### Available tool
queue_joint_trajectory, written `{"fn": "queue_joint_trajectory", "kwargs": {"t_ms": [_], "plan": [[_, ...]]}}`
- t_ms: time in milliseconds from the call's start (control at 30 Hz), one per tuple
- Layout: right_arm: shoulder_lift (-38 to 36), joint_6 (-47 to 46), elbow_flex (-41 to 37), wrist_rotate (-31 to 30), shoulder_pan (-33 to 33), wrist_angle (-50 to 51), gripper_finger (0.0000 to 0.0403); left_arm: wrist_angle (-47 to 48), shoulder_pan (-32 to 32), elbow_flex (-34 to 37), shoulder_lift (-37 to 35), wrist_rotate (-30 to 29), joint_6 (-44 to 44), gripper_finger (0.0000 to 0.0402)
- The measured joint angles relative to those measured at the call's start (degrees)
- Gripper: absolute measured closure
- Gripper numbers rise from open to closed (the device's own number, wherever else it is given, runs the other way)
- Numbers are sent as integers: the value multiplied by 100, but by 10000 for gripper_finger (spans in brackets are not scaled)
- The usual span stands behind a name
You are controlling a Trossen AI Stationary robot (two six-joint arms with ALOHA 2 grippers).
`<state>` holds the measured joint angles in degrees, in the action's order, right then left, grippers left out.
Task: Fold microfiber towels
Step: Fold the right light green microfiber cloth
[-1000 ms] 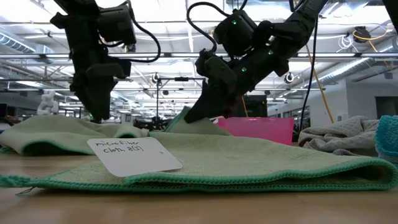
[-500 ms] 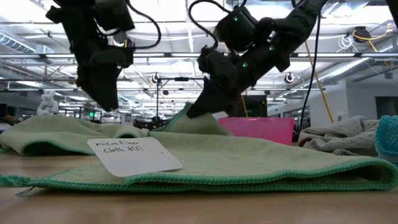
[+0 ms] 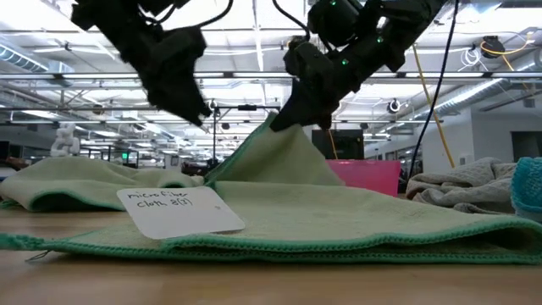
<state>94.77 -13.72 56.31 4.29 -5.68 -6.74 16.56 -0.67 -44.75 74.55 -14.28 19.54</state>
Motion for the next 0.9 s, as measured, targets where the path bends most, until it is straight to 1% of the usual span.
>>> {"fn": "queue_joint_trajectory", "kwargs": {"t_ms": [200,267,467,633,900], "plan": [[-397,139,0,27,-148,473,402,-136,29,15,296,-25,32,97],[-476,133,2,22,-198,550,402,-289,33,13,420,97,41,100],[-475,167,0,31,-269,539,402,-558,16,13,728,229,21,110],[-473,149,0,25,-292,521,402,-726,18,13,763,437,67,112],[-440,-164,-220,35,-255,445,402,-733,-25,13,767,380,244,112]]}}
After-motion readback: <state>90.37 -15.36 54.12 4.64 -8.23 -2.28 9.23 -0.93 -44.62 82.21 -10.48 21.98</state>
